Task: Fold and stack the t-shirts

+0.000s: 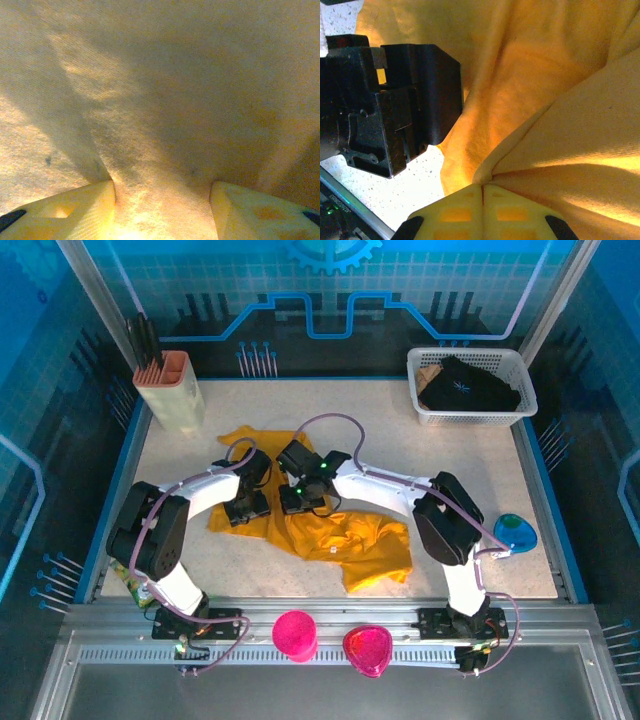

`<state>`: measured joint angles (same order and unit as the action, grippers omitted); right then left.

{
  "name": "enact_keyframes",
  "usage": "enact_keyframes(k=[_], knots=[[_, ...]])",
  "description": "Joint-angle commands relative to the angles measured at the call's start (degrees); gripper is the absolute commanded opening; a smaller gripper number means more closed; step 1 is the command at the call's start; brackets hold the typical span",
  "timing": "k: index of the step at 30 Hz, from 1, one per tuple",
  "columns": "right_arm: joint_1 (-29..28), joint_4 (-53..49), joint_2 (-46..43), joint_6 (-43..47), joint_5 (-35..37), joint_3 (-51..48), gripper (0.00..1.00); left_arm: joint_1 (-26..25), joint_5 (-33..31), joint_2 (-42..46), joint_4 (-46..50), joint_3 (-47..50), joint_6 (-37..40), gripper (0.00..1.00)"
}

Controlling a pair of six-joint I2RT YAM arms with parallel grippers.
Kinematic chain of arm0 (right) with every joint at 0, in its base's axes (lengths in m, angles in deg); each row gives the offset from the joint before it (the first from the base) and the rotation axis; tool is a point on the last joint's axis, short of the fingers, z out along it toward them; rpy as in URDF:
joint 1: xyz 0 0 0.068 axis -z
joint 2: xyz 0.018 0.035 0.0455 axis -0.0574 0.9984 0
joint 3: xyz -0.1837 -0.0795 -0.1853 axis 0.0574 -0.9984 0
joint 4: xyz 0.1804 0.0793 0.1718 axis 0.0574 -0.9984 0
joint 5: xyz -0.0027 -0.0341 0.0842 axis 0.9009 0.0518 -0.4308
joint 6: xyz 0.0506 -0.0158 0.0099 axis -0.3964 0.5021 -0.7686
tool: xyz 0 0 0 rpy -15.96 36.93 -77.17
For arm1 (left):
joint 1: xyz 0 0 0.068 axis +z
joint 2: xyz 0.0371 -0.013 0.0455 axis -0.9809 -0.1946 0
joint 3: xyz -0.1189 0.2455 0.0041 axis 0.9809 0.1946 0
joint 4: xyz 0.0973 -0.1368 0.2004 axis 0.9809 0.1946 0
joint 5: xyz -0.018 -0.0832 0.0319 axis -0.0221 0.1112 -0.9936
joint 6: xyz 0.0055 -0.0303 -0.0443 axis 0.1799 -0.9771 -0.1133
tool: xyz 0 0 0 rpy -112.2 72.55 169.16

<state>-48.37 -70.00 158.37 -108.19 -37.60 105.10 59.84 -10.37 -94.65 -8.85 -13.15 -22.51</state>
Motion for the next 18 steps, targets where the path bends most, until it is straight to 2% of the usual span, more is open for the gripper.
enact_keyframes(k=[1,6,10,11,14,18], knots=[[-0.3,-2.5,0.1,1.3,3.2,3.0,0.00,-0.5,2.1,-2.4,-1.6,1.3,0.7,0.54],[0.7,-8.4,-1.1,3.6,9.4,7.4,0.01,-0.5,2.3,-2.5,-1.8,1.2,0.9,0.54],[2.0,-9.3,-1.1,3.8,4.3,6.6,0.32,-0.5,1.7,-2.4,-1.4,1.1,1.1,0.54],[2.2,-9.3,-1.3,3.4,3.0,5.9,0.36,-0.5,1.6,-2.4,-1.3,1.1,1.1,0.54],[3.1,-8.9,-4.1,2.8,3.7,2.7,0.46,-0.5,1.4,-2.2,-1.0,1.0,1.1,0.54],[8.2,-9.9,-8.9,3.0,7.3,-2.1,0.47,-0.5,1.3,-1.9,-0.6,0.7,1.3,0.54]])
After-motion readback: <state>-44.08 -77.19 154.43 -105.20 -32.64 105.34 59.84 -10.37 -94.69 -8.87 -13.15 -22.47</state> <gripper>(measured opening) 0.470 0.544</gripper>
